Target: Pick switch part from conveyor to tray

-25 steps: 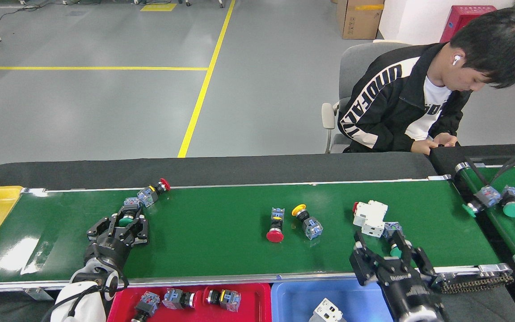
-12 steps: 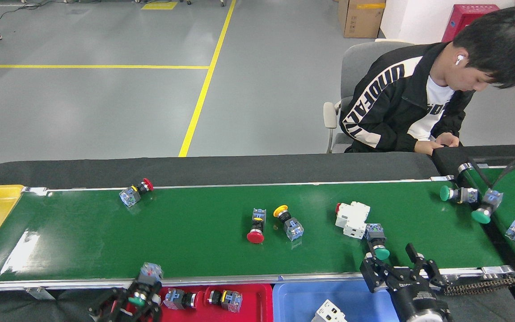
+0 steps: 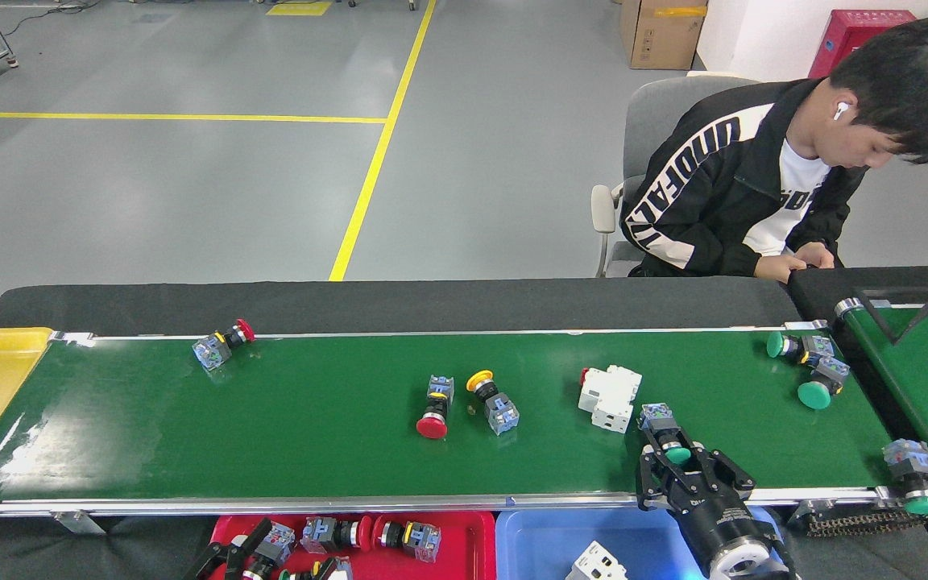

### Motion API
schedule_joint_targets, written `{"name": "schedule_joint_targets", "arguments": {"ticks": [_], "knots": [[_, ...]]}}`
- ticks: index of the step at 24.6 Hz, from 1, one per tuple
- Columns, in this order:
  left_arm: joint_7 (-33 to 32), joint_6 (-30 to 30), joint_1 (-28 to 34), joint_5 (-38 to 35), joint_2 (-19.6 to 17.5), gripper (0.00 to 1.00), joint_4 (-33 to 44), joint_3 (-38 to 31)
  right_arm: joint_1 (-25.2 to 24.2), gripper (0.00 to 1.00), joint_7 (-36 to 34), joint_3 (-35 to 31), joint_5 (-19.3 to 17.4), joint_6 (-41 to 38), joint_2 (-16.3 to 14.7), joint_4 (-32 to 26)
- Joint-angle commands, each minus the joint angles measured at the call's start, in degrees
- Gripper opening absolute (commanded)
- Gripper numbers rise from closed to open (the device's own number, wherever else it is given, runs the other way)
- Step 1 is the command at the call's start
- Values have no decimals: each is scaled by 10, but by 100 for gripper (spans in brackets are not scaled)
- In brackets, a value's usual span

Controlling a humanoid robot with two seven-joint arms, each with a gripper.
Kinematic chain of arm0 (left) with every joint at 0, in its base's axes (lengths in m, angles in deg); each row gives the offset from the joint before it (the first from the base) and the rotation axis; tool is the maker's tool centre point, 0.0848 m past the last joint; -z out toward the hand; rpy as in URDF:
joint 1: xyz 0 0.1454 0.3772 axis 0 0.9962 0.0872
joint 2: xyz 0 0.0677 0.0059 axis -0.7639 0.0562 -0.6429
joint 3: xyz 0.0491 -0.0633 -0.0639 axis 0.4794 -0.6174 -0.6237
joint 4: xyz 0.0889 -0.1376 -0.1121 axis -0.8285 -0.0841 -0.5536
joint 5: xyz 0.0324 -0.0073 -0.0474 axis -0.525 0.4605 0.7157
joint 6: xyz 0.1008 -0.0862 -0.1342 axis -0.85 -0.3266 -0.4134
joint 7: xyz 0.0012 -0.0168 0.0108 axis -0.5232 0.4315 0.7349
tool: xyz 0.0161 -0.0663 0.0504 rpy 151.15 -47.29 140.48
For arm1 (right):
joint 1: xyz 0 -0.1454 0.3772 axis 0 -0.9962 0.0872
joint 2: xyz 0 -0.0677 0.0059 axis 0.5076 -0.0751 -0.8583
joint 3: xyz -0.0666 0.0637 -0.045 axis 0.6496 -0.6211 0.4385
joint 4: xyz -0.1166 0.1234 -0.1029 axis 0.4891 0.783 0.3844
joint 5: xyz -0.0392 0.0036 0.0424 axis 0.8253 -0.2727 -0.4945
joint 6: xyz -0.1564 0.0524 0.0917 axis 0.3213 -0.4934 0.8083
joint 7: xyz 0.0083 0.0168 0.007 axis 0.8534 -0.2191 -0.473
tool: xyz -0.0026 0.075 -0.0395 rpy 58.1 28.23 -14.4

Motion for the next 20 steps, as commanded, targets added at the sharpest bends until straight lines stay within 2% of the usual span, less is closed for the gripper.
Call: {"name": "schedule_joint_targets", "arguments": {"ticks": [1, 4, 7, 8, 9, 10, 11, 12, 15, 20], "knots": [[-16, -34, -3, 19, 12, 100, 6, -37, -13, 9, 0, -5, -17, -40, -10, -49], [-74, -42, -5, 82, 18, 100, 2, -89, -56, 9, 0, 2, -29, -109, -8, -109], [-88, -69, -6, 113, 17, 100, -10, -116, -68, 12, 16, 44, -28, -198, 27, -109], [-88, -72, -10, 113, 17, 100, -15, -118, -71, 18, 20, 71, -27, -222, 35, -109], [-88, -72, -13, 114, 14, 100, -17, -119, -71, 32, 24, 94, -26, -230, 37, -109], [-88, -72, -14, 114, 14, 100, -16, -119, -70, 53, 31, 113, -23, -229, 37, -109], [-88, -72, -18, 114, 13, 100, -16, -115, -69, 85, 48, 140, -15, -221, 43, -107], [-88, -70, -20, 112, 12, 100, -12, -114, -69, 91, 72, 171, 0, -204, 54, -105], [-88, -69, -28, 109, 11, 100, -8, -90, -69, 96, 88, 205, 36, -153, 79, -96], [-88, -74, -72, 57, 17, 100, -12, -31, -59, 95, 86, 186, 38, -131, 88, -101]]}}
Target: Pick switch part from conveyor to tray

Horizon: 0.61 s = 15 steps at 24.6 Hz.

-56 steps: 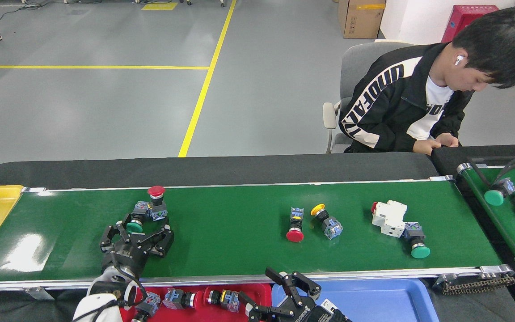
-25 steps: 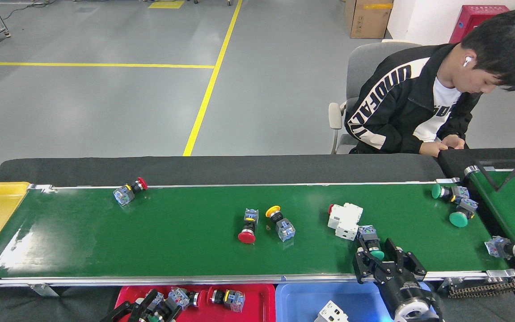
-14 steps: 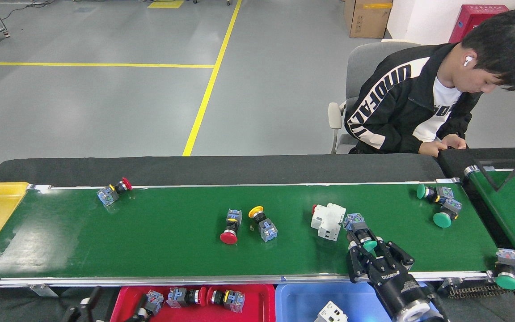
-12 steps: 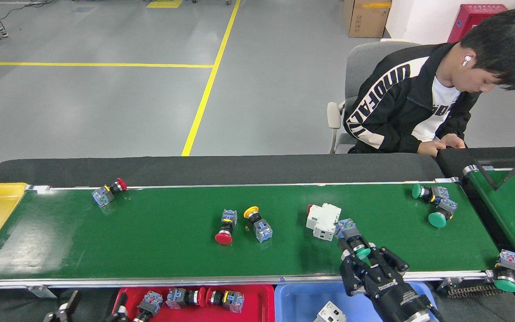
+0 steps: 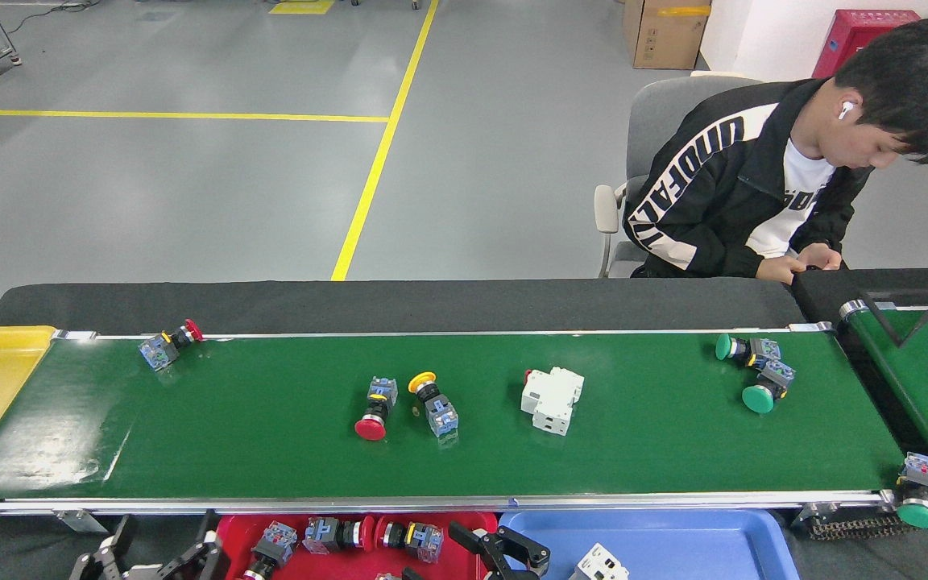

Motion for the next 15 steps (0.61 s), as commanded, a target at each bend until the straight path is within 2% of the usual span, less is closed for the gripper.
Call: {"name": "schedule_joint_targets", "arguments": {"ticks": [1, 4, 8, 10, 13, 15], "knots": [[1, -3, -16, -23, 2, 100, 3, 12, 13, 95, -5, -33, -1, 29, 12, -17], [0, -15, -52, -53, 4, 100, -12, 44, 27, 95, -13, -130, -1, 74, 26, -18], [-2, -19, -99, -89, 5, 100, -62, 84, 28, 95, -17, -256, -1, 97, 14, -18], [-2, -20, -116, -109, 12, 100, -87, 101, 27, 96, -44, -305, -2, 95, -2, -18], [-2, -33, -140, -120, 20, 100, -117, 107, 8, 96, -93, -335, -3, 95, -35, -18], [-2, -35, -159, -126, 20, 100, -138, 107, -14, 96, -106, -337, -3, 95, -36, -18]]}}
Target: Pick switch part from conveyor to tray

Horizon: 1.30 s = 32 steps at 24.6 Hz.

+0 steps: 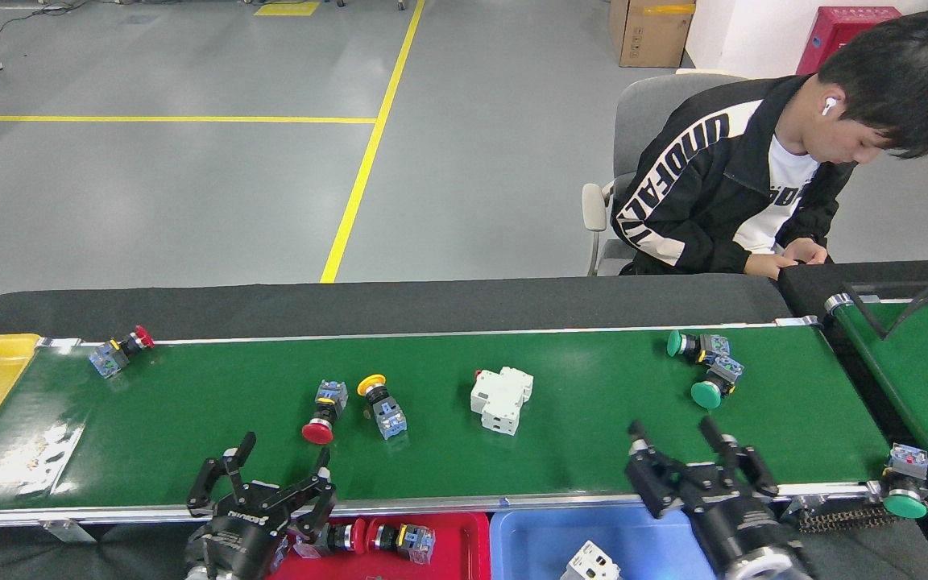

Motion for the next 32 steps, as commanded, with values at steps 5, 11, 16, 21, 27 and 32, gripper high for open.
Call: {"name": "schedule_joint_targets", "arguments": {"ticks": [5, 11, 16, 21, 27, 32], "knots": [[1, -31, -99, -6, -8, 100, -111, -1, -27, 96, -21, -2, -2, 1, -1, -8], [8, -25, -193, 9, -58, 47, -256, -4, 20, 94, -3, 20, 14, 45, 11, 25], [14, 6, -193, 51, -64, 7, -253, -6, 145, 95, 11, 146, 52, 213, 23, 165], [16, 27, -126, 85, -65, 7, -150, -6, 249, 96, 10, 220, 44, 311, 43, 289], [34, 71, 91, 88, -68, 10, 101, -2, 295, 48, -4, 222, 30, 281, 44, 357], [55, 123, 198, 66, -87, 75, 160, 2, 291, 11, -40, 222, 23, 239, 34, 356]]}}
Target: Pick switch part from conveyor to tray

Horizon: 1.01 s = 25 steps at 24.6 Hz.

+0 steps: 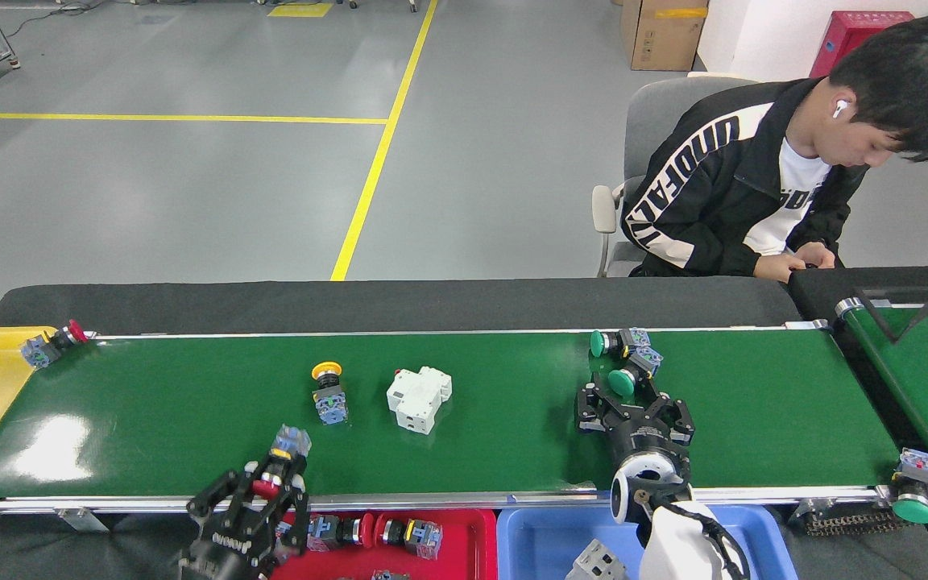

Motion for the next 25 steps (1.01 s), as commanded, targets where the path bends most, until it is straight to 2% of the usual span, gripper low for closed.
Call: {"name": "schedule_joint_targets", "arguments": {"ticks": [1, 7, 12, 15, 20, 23, 25], "knots": [[11, 20, -2, -5, -4, 100, 11, 1, 7, 10, -18, 1, -1, -24, -4, -7], [11, 12, -2, -1, 6, 100, 11, -13, -6, 9, -23, 0, -2, -47, -8, -31], [1, -42, -4, 12, 61, 100, 9, -102, -22, 9, -22, 0, -3, -64, -17, -52], [-40, -57, -4, 45, 83, 100, -3, -154, -33, 8, -22, 0, -5, -68, -18, -73], [-47, -65, -13, 58, 81, 100, -17, -168, -81, 9, -14, 0, -6, -110, -29, -184], [-53, -91, -63, 38, 79, 100, -24, -155, -148, 9, 1, 7, -6, -206, -28, -284], [-53, -107, -114, -3, 79, 100, -63, -134, -199, 10, 20, 20, -6, -298, -23, -340]]}}
